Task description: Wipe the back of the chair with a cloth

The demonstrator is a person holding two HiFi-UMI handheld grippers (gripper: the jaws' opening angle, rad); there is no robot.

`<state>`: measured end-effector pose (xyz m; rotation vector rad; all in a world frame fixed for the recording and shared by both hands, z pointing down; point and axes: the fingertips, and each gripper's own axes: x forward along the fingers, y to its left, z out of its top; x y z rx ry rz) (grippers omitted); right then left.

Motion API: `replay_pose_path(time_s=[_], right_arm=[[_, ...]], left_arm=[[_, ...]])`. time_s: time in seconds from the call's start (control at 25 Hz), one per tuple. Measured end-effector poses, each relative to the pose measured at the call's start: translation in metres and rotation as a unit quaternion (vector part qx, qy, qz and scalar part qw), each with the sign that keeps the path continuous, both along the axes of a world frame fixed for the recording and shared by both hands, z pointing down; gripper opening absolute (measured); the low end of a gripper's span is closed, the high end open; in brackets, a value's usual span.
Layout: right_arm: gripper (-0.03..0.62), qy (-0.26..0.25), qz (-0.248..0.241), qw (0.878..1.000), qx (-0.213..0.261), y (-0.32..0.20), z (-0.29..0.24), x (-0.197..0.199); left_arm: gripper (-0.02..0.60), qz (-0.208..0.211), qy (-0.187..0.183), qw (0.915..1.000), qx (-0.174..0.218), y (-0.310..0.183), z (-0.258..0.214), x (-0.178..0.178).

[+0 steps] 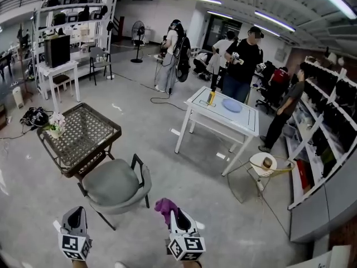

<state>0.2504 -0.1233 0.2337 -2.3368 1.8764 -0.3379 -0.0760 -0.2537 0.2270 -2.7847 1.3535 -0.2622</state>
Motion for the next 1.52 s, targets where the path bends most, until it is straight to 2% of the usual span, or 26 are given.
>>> replay_pose_path(time_s=[0.24, 0.48, 0.68, 0.96, 1.24, 1.52], right_arm=[[0.077, 0.012, -0.018, 1.0, 0.001, 0.025, -0.042, -0.008], [0.077, 0.043, -0.028, 0.999, 0.0, 0.048, -0.074, -0.019], [0.077, 0.035, -0.025, 0.999, 0.005, 0.067, -0.091, -0.012], [0.075, 0.042, -0.046, 0.998, 0.005, 0.079, -0.097, -0.027], [0.075, 0.043, -0.067, 0.997, 0.002, 0.075, -0.102, -0.035], [0.075, 0.052, -0.085, 0.995, -0.005, 0.062, -0.102, -0.05]], left_arm=[[0.009, 0.022, 0.008, 0.9992, 0.031, 0.035, -0.061, 0.015], [0.009, 0.024, 0.01, 0.9989, 0.04, 0.069, -0.096, 0.019], [0.009, 0.026, 0.011, 0.9983, 0.051, 0.089, -0.123, 0.026], [0.009, 0.022, 0.013, 0.9971, 0.072, 0.111, -0.135, 0.023], [0.009, 0.008, 0.021, 0.9978, 0.062, 0.121, -0.143, 0.014], [0.009, -0.001, 0.012, 0.9978, 0.065, 0.118, -0.148, 0.002]])
